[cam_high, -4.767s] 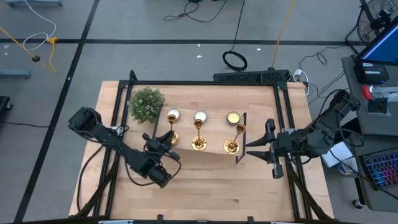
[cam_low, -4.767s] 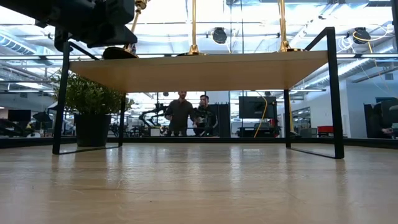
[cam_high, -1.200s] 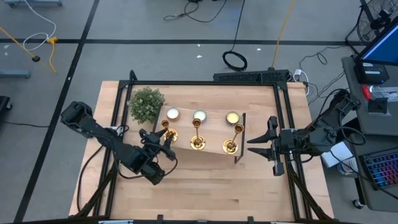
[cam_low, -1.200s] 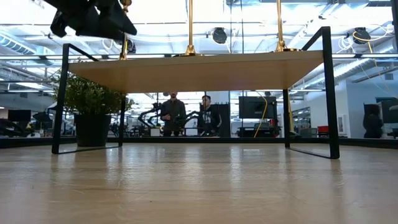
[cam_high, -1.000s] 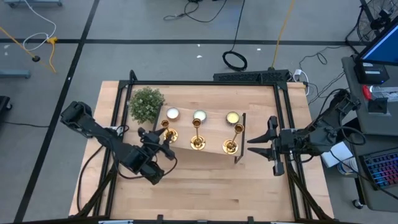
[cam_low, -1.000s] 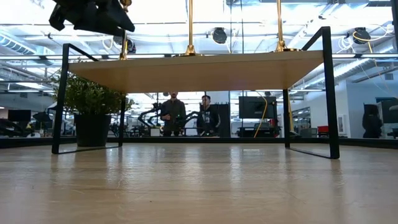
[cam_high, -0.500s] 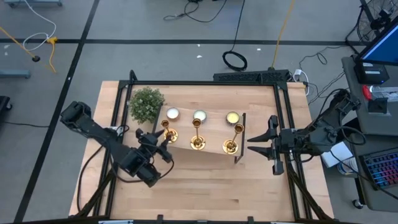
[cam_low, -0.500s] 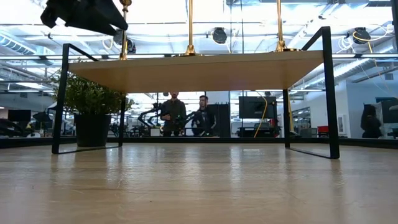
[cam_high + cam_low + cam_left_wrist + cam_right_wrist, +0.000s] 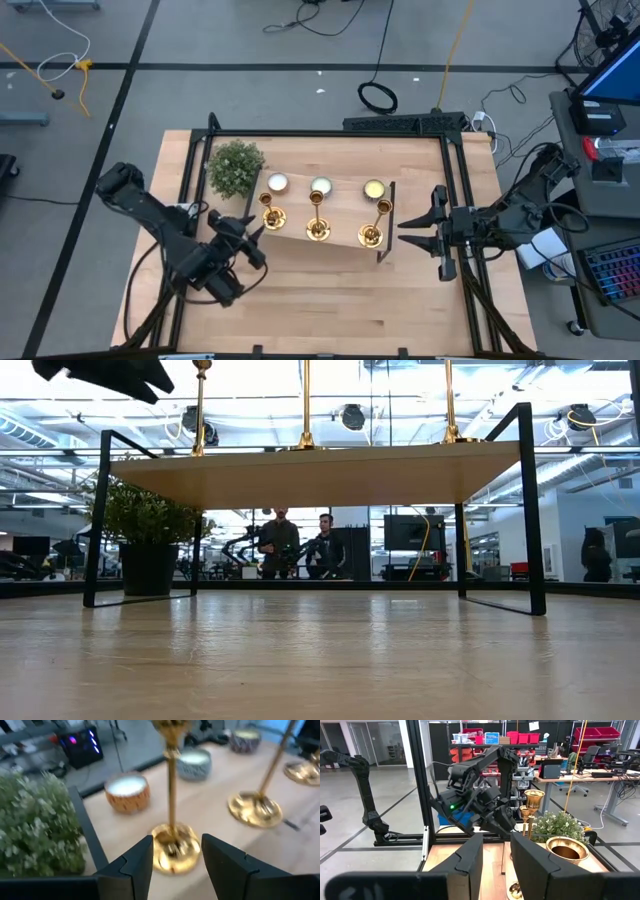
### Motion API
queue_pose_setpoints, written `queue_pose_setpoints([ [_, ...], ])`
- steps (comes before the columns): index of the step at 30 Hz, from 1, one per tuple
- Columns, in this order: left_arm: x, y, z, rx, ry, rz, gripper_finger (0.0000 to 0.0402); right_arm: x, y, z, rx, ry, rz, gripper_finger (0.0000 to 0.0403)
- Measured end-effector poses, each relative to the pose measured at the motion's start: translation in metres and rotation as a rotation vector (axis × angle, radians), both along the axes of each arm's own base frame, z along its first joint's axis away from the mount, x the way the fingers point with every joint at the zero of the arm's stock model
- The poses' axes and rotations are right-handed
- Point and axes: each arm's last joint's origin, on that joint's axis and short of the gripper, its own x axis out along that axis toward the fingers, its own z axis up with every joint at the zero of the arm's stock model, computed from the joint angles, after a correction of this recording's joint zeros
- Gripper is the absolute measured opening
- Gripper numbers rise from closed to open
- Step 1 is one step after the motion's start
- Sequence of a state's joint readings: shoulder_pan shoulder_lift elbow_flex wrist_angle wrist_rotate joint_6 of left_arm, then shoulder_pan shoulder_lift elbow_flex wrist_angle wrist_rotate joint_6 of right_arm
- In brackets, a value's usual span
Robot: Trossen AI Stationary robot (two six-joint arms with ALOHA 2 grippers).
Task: Pick & Place candle stick holders
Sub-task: Adjust the shelf
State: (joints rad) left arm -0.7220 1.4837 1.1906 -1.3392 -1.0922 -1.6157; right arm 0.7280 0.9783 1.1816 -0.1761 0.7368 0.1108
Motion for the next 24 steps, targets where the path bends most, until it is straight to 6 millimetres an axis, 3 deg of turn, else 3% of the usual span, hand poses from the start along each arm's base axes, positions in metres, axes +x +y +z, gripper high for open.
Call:
queue_pose_setpoints([
  [12, -0.018, -0.029, 0.011, -0.233, 0.042, -0.067, 0.0175, 0.000, 0.000, 0.000, 0.000, 0.000, 0.000, 0.0095],
  [24, -0.036, -0.038, 0.030, -0.582, 0.112, -0.069, 0.0166, 0.000, 0.002, 0.000, 0.088, 0.005, 0.056, 0.0095],
])
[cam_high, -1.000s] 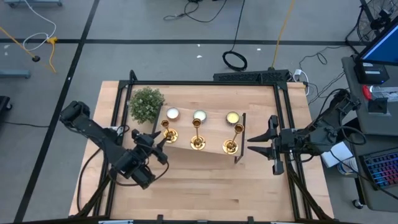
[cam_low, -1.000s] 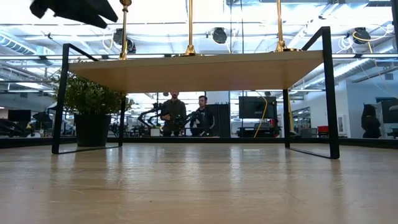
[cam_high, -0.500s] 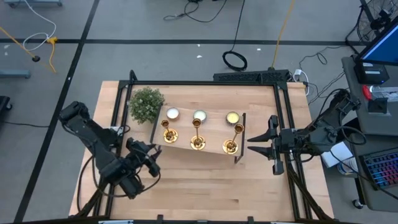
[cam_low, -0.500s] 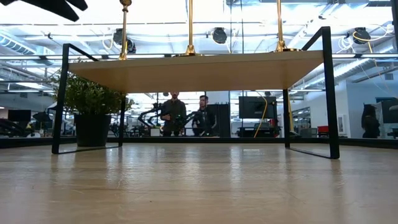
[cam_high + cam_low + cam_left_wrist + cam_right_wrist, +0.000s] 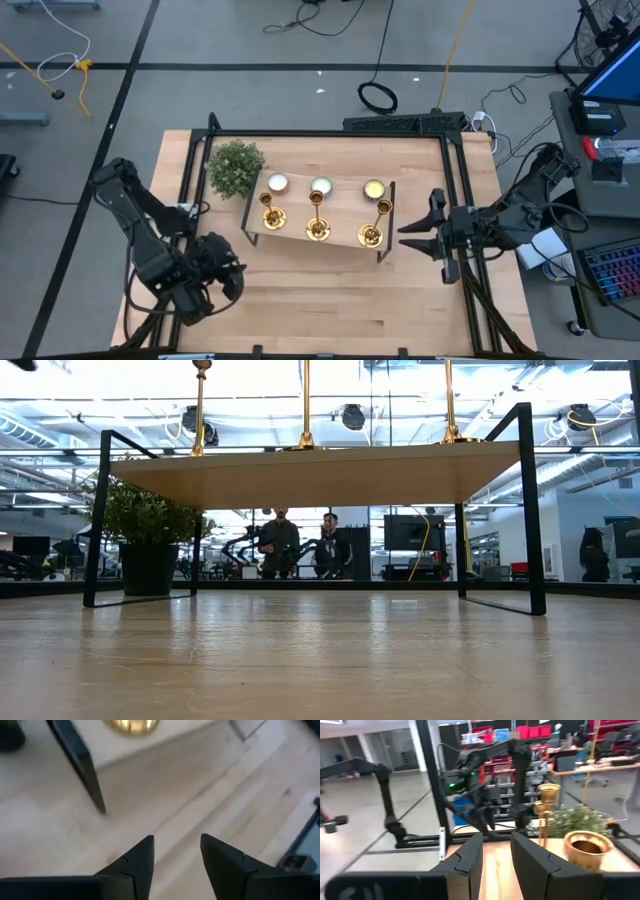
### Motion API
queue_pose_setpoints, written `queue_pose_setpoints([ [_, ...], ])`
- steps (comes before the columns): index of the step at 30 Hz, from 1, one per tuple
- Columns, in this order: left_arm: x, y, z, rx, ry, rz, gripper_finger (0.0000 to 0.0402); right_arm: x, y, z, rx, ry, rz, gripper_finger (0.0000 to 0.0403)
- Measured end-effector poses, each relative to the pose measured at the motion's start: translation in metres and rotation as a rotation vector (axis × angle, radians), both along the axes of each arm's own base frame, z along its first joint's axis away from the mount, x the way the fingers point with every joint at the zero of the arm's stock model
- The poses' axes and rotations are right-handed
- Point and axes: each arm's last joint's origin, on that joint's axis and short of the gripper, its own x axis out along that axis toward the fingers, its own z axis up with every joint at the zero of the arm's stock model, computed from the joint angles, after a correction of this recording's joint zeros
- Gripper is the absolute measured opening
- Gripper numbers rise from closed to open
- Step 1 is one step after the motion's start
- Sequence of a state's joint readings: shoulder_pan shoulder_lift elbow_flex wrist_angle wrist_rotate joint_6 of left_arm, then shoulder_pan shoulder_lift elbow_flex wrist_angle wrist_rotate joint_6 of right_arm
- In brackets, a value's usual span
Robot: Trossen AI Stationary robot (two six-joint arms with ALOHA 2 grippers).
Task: Pick & Place candle stick holders
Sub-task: Adjust the shelf
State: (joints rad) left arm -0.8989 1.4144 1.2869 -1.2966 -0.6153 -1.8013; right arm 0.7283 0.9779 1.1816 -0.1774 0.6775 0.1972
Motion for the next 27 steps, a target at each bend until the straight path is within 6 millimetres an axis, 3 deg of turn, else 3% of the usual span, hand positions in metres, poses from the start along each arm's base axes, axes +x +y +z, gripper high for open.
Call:
queue_pose_setpoints([
  [8, -0.009, 0.002, -0.003, -0.126, 0.193, 0.057, 0.0094, 0.002, 0.005, -0.014, 0.120, 0.064, 0.104, 0.0095],
  [14, -0.015, 0.009, -0.003, -0.092, 0.225, 0.167, 0.0013, 0.009, 0.019, -0.060, 0.280, 0.146, 0.158, 0.0093],
  [20, -0.021, 0.013, -0.003, -0.030, 0.236, 0.209, 0.0005, 0.018, 0.046, -0.104, 0.430, 0.050, 0.170, 0.0051],
  [24, -0.023, 0.010, -0.003, -0.009, 0.181, 0.197, 0.0006, 0.021, 0.061, -0.112, 0.404, 0.012, 0.117, 0.0009],
  [27, -0.025, 0.009, -0.002, 0.001, 0.141, 0.199, 0.0004, 0.023, 0.069, -0.115, 0.391, -0.008, 0.103, 0.0007],
])
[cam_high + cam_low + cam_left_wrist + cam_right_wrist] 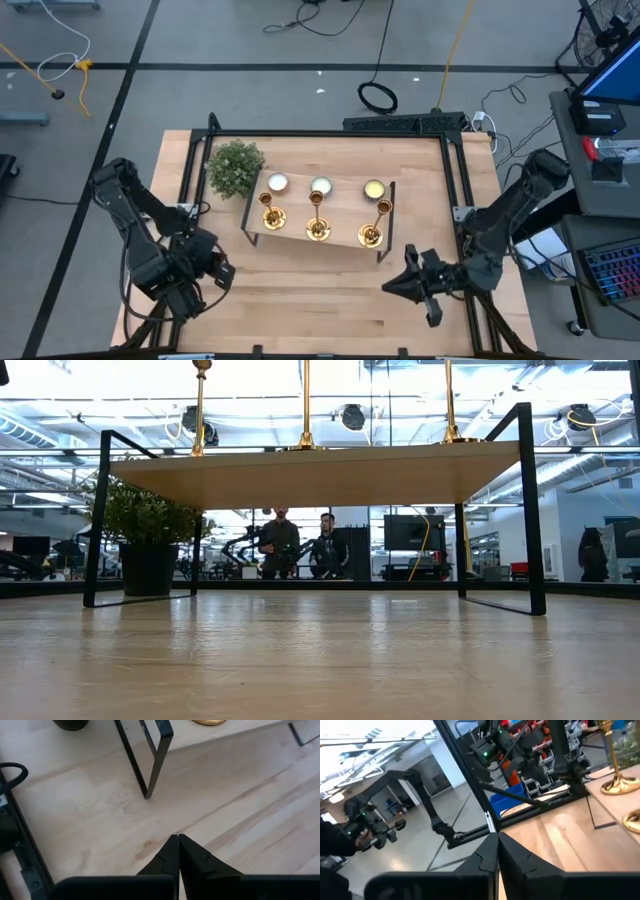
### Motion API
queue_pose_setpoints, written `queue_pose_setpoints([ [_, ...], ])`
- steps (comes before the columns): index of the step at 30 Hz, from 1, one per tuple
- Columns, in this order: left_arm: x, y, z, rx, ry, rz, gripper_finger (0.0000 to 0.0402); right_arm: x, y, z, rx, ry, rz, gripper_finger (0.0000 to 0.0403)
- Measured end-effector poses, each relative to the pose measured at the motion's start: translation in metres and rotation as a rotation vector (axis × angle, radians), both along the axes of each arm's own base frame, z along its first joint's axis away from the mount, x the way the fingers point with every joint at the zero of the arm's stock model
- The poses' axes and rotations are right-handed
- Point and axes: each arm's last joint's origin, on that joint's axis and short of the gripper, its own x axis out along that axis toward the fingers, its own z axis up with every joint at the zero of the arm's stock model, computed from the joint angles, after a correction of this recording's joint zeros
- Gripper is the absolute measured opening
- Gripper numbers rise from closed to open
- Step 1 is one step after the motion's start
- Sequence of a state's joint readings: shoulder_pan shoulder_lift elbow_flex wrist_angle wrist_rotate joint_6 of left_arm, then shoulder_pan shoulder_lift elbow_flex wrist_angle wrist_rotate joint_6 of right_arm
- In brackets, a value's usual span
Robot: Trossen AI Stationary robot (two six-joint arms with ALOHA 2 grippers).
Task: Pick & Place candle stick holders
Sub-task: Adjust the shelf
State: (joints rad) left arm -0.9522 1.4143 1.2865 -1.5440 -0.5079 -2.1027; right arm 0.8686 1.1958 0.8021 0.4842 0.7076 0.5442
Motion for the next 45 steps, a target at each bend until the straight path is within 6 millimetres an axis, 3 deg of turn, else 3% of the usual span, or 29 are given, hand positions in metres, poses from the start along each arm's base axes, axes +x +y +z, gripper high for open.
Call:
queue_pose_setpoints([
  [8, -0.003, 0.001, 0.000, 0.015, -0.019, 0.039, 0.0003, 0.011, 0.014, -0.022, 0.048, 0.077, 0.030, 0.0003],
  [19, -0.012, 0.001, -0.037, 0.010, 0.059, 0.137, 0.0002, 0.028, 0.032, -0.064, 0.040, 0.188, 0.030, 0.0001],
  [27, -0.012, 0.004, -0.059, 0.017, 0.043, 0.146, 0.0002, 0.032, 0.038, -0.081, 0.034, 0.230, 0.019, 0.0001],
  [45, -0.012, 0.022, -0.089, 0.079, 0.088, 0.215, 0.0001, 0.054, 0.009, -0.102, -0.132, 0.356, -0.137, 0.0001],
])
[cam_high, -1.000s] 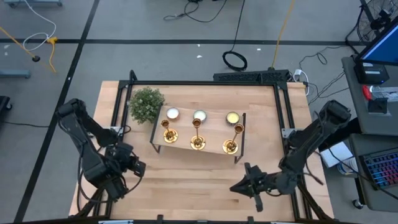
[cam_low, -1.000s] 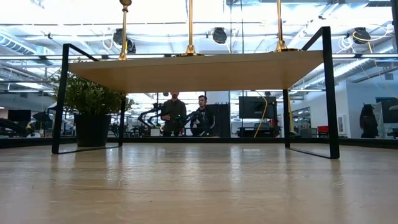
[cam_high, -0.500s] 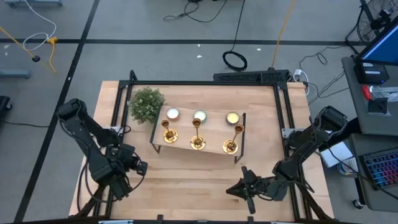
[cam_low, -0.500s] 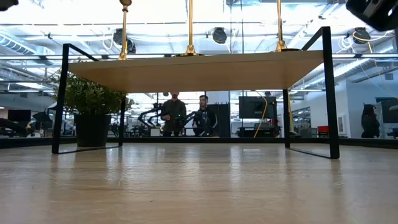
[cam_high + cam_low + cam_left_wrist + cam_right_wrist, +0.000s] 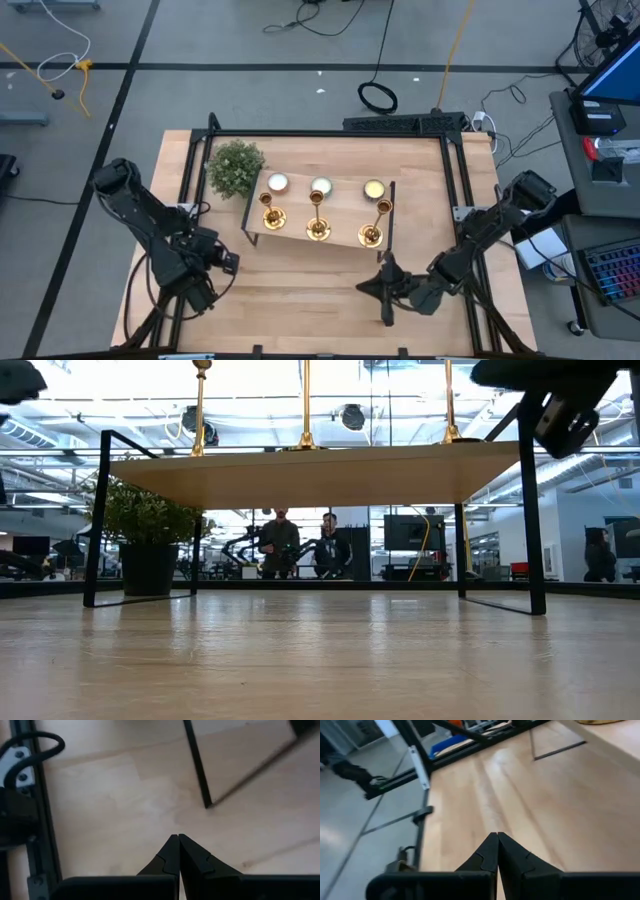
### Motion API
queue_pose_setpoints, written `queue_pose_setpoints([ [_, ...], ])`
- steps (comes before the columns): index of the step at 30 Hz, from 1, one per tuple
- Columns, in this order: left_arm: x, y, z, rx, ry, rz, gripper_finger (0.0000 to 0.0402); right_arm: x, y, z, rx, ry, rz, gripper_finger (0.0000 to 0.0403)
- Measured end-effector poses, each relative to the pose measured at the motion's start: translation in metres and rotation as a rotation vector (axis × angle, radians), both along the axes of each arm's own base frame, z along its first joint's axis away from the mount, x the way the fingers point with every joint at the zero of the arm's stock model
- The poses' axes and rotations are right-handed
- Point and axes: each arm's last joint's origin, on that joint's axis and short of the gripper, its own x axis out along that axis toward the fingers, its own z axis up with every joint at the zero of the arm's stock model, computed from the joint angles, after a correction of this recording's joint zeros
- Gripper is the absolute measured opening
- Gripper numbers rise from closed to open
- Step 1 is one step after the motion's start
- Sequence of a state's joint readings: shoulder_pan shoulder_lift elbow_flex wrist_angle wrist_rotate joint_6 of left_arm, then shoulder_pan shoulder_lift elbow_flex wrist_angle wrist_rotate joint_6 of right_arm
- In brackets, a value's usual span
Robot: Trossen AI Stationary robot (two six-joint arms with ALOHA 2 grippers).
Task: Pick & Place candle stick holders
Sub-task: Adjust the shelf
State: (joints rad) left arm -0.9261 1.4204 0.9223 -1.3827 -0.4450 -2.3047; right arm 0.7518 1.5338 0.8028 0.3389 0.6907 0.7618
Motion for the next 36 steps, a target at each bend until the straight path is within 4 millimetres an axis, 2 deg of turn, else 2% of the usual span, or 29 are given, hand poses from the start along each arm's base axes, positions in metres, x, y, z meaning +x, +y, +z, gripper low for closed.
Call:
queue_pose_setpoints([
  [9, 0.004, 0.018, -0.015, 0.059, 0.038, 0.054, 0.0001, 0.003, -0.007, -0.002, -0.048, 0.008, -0.052, 0.0000],
  [21, 0.017, 0.027, -0.015, 0.103, 0.012, 0.023, 0.0001, -0.001, -0.002, -0.002, -0.027, 0.007, -0.045, 0.0000],
  [36, 0.037, 0.032, -0.017, 0.101, -0.049, -0.064, 0.0000, -0.010, 0.003, -0.003, -0.045, -0.017, -0.133, 0.0000],
])
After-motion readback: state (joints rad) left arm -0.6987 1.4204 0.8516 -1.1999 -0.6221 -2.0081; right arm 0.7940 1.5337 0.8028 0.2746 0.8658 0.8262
